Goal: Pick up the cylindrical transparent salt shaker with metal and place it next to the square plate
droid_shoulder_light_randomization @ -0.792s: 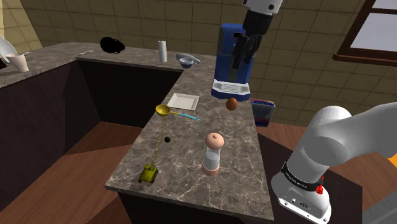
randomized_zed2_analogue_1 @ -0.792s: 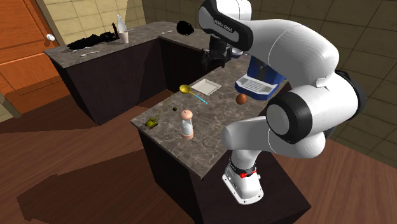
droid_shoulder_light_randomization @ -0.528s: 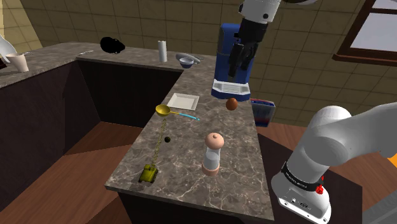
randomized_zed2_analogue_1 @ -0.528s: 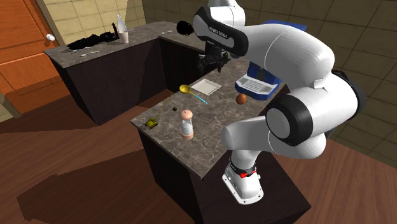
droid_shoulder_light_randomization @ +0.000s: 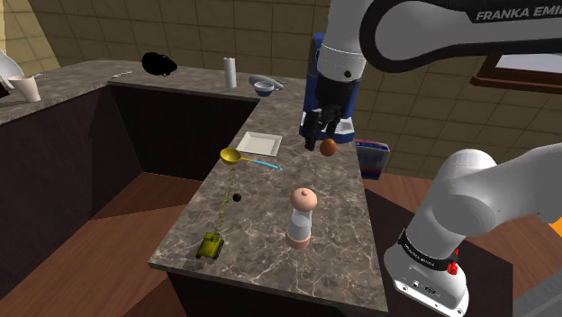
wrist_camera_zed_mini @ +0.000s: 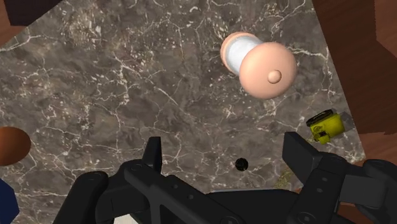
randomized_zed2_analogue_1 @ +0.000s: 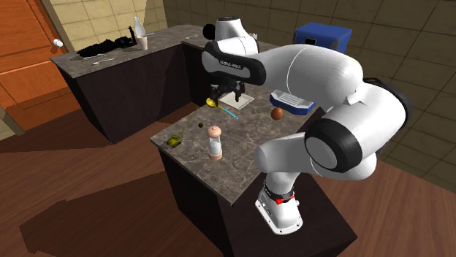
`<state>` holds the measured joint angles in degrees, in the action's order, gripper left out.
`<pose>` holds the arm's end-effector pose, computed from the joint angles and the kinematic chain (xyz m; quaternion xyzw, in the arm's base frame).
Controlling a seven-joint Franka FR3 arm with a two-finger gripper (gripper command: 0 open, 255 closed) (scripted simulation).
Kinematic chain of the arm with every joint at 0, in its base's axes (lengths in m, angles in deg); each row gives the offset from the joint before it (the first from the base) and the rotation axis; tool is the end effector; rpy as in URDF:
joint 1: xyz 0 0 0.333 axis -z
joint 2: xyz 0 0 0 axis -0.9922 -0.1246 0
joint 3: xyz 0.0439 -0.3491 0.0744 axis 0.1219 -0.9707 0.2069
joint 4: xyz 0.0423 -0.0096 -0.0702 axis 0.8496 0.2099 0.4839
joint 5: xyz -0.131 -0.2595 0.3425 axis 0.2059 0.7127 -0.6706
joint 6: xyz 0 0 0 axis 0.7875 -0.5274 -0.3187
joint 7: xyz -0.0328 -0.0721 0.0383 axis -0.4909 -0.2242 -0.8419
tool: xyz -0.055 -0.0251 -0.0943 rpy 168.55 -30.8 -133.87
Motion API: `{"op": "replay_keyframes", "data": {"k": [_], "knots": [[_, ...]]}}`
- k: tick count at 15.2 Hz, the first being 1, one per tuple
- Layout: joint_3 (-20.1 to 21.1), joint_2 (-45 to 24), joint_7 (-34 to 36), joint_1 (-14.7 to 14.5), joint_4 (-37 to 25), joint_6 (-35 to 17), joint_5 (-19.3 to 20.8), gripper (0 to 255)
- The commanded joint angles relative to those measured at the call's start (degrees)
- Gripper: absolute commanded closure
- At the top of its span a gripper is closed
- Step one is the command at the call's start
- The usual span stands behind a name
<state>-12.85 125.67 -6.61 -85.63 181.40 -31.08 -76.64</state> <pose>0.3168 0.1452 0.5442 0.9988 0.0141 0.0454 0.0079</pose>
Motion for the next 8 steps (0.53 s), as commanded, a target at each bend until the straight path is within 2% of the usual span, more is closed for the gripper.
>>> {"op": "replay_keyframes", "data": {"k": [1, 8], "knots": [[2.8, -1.8, 2.5, -0.3, 1.4, -2.7, -1.1, 0], [13.3, -9.4, 12.0, -1.3, 4.5, -11.9, -4.4, 0]]}}
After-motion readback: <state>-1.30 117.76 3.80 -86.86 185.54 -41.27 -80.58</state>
